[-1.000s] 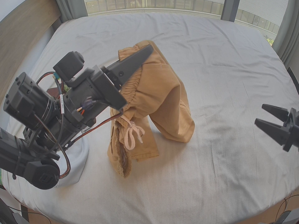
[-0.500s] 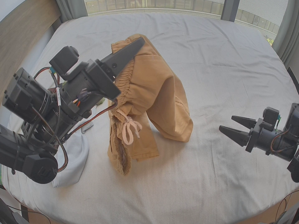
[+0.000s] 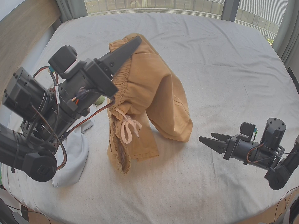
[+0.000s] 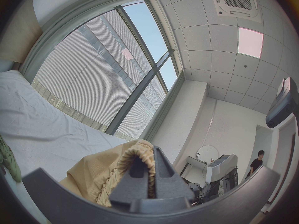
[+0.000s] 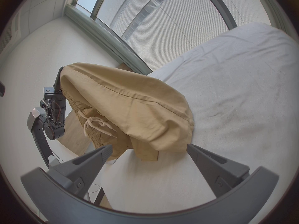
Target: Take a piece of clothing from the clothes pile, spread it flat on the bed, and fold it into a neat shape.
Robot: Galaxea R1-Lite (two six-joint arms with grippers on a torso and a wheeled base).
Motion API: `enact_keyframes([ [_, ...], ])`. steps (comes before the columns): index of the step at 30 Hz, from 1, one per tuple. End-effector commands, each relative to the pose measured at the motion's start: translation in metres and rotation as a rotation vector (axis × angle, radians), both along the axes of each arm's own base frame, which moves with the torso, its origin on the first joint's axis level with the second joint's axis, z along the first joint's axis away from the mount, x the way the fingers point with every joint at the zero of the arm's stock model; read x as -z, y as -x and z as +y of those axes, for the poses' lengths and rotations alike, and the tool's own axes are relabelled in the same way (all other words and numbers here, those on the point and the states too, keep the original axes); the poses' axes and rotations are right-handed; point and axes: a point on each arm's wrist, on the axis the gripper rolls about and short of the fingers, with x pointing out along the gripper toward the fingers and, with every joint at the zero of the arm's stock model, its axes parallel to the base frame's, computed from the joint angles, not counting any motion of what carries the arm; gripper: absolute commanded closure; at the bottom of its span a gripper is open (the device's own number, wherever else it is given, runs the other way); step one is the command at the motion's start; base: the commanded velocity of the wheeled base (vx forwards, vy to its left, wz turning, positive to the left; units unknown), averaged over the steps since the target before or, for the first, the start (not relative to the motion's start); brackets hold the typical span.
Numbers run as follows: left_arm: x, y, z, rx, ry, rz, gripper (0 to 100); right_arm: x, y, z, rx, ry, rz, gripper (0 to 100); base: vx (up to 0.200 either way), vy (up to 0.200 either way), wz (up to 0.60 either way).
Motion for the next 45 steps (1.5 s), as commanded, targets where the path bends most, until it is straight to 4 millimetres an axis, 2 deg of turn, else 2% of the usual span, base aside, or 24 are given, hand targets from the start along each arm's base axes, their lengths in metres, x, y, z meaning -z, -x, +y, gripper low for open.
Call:
enact_keyframes([
  [1,0.000,-0.003,0.004,-0.014,0.001,0.000,100,0.032,-0.014,0.006,0.008,-0.017,0.089,0,0.000,0.000,0.00],
  [7,-0.001,-0.004,0.005,-0.019,0.002,-0.002,100,0.040,-0.023,0.010,0.045,-0.066,0.124,0,0.000,0.000,0.00],
  [10,0.001,-0.005,0.005,-0.022,0.000,0.003,100,0.047,-0.035,0.015,0.053,-0.092,0.151,0,0.000,0.000,0.00],
  [15,0.001,-0.005,0.005,-0.021,-0.002,0.003,100,0.057,-0.050,0.018,0.066,-0.092,0.154,0,0.000,0.000,0.00],
  [21,-0.001,-0.005,0.006,-0.021,0.003,-0.001,100,0.073,-0.061,0.023,0.068,-0.084,0.177,0,0.000,0.000,0.00],
  [33,-0.003,-0.004,0.006,-0.022,0.006,-0.008,100,0.091,-0.084,0.034,0.052,-0.097,0.180,0,0.000,0.000,0.00],
  [38,-0.001,-0.004,0.006,-0.022,0.004,-0.004,100,0.092,-0.097,0.041,0.050,-0.153,0.184,0,0.000,0.000,0.00],
  [45,-0.002,-0.004,0.006,-0.022,0.005,-0.007,100,0.088,-0.099,0.055,0.013,-0.180,0.175,0,0.000,0.000,0.00],
])
